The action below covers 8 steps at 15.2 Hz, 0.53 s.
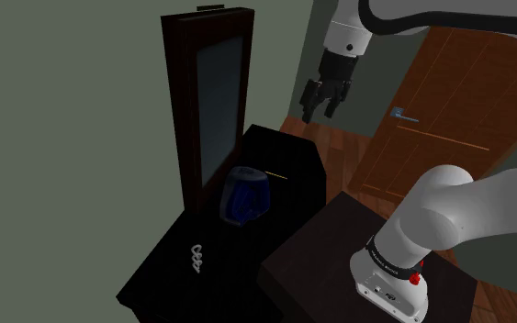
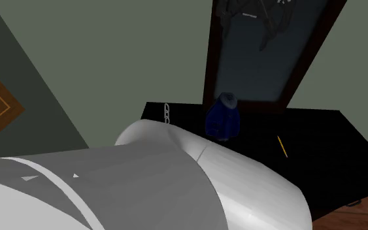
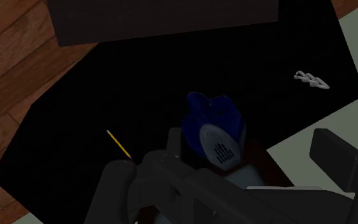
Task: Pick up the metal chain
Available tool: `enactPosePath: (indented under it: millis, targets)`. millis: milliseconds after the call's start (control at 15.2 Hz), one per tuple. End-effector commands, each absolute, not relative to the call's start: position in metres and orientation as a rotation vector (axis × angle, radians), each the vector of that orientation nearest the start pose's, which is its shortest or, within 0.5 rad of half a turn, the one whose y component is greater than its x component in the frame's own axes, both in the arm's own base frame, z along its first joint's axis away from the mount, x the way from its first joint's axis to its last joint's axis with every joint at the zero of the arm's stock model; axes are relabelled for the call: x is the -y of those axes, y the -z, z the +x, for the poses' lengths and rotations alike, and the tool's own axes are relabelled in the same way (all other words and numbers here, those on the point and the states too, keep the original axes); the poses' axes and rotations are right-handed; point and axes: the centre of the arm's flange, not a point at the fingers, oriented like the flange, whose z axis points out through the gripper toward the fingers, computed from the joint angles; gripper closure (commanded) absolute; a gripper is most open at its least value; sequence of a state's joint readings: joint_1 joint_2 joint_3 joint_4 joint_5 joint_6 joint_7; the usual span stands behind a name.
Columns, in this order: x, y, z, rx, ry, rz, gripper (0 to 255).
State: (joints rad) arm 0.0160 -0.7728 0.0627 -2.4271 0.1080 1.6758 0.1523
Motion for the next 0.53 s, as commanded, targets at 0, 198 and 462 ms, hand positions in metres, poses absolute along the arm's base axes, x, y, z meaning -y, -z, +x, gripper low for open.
enactPosePath:
  millis: [0, 198, 462]
  targets:
    - [-0.040, -0.561, 0.317, -0.156, 0.021, -3.072, 0]
    - [-0.063, -0.530, 0.315, -0.192, 0.043, -3.060, 0]
    - [-0.095, -0.489, 0.314, -0.241, 0.073, -3.043, 0]
